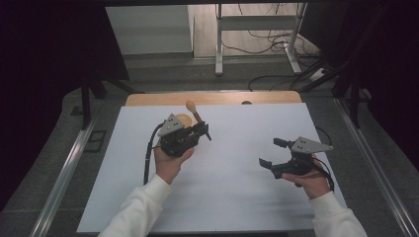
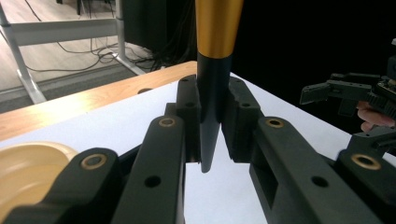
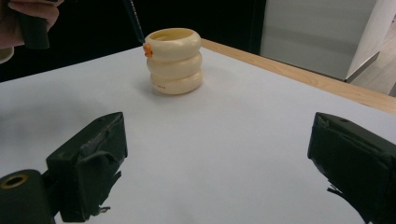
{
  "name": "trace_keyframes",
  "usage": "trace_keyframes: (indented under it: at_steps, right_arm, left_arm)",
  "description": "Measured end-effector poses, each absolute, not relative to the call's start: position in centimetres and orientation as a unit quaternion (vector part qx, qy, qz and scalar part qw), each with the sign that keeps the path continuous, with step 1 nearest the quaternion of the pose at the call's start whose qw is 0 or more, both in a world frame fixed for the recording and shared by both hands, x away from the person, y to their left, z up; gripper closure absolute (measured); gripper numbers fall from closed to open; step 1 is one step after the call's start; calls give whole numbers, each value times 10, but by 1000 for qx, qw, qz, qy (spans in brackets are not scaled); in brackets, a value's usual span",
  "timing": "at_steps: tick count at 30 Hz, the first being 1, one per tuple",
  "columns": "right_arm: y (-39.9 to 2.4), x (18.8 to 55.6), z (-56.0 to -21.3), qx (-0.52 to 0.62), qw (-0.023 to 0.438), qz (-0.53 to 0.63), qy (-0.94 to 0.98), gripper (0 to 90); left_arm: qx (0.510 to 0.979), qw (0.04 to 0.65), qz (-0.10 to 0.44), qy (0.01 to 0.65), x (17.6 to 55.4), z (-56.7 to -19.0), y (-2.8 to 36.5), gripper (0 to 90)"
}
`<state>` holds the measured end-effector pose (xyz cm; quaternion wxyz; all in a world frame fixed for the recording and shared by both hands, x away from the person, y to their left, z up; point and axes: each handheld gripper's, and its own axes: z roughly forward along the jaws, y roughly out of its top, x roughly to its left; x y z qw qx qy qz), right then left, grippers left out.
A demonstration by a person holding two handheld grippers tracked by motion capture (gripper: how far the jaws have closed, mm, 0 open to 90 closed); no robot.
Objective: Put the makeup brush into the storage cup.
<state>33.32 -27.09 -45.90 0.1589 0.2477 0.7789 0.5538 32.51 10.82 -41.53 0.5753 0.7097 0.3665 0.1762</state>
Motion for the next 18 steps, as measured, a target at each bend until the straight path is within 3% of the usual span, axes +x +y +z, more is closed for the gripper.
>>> trace_keyframes:
  at_steps: [18]
  right_arm:
    - [-272, 331, -456, 246, 164, 553, 779, 50]
  left_arm:
    - [708, 572, 184, 370, 329, -410, 121, 785]
